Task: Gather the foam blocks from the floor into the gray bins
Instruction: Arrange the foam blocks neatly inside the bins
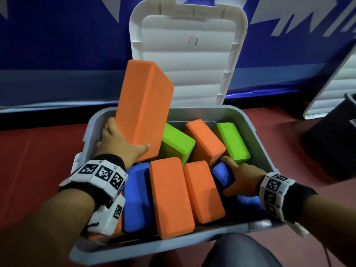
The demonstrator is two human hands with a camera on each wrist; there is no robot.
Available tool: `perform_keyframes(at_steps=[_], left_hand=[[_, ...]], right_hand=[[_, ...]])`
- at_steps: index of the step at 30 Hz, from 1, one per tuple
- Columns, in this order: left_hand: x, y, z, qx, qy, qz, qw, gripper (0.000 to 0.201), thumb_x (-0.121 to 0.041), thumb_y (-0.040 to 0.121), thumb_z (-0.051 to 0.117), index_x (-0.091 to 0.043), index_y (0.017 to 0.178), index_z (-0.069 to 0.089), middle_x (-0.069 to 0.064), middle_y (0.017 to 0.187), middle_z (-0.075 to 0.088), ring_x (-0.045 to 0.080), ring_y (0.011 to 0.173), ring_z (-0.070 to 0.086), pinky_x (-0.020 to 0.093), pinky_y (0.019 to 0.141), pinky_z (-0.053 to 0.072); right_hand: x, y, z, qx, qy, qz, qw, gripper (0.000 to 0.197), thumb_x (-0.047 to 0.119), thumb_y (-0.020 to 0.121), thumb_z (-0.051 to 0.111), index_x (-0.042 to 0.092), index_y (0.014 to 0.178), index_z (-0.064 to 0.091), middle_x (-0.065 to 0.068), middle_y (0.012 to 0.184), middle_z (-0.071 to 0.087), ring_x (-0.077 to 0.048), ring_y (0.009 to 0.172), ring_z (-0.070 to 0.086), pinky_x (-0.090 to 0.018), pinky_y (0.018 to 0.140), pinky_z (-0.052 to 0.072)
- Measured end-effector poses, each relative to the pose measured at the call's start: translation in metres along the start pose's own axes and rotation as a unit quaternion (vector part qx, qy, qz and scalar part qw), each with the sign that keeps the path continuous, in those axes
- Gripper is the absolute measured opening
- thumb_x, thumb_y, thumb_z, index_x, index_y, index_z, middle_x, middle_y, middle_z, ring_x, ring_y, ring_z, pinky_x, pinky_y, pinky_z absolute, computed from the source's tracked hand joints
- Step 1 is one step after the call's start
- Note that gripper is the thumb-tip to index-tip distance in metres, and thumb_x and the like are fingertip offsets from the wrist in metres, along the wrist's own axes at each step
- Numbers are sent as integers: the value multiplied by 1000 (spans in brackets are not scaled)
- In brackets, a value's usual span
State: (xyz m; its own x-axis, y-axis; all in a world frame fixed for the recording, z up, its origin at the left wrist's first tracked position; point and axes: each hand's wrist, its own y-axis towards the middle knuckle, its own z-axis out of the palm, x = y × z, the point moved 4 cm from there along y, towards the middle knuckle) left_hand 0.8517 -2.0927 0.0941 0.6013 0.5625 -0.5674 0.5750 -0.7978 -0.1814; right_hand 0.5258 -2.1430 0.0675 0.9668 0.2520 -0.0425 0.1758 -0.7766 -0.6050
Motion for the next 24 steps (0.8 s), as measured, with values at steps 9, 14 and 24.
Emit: perform_keyframes(at_steps=[9, 14, 24], left_hand=[[-1, 8, 3, 15, -6, -6, 1000, 116, -48, 64, 79, -20, 146, 1, 13, 147, 25, 42, 127, 36, 53, 104, 34], [2, 10, 6, 13, -16, -7, 1000, 116, -49, 63, 79, -21, 145, 2, 14, 146, 27, 42, 125, 38, 52, 103, 36], [4, 8, 7, 25, -18, -13, 999, 118, -48, 64, 79, -23, 146, -3, 10, 150, 21, 40, 129, 34, 52, 105, 34]], right_hand=[[-16, 14, -20, -23, 239, 87, 967, 96, 59, 74, 69, 25, 146, 14, -16, 121, 55, -29, 107, 57, -30, 81, 42], [-25, 42, -39, -117, 172, 216, 954, 98, 66, 69, 68, 1, 134, 34, -22, 132, 49, -36, 122, 49, -36, 95, 43], [-12, 53, -24, -121, 238, 253, 930, 125, 55, 51, 86, 2, 142, 19, -18, 139, 26, -37, 128, 39, -42, 104, 36]])
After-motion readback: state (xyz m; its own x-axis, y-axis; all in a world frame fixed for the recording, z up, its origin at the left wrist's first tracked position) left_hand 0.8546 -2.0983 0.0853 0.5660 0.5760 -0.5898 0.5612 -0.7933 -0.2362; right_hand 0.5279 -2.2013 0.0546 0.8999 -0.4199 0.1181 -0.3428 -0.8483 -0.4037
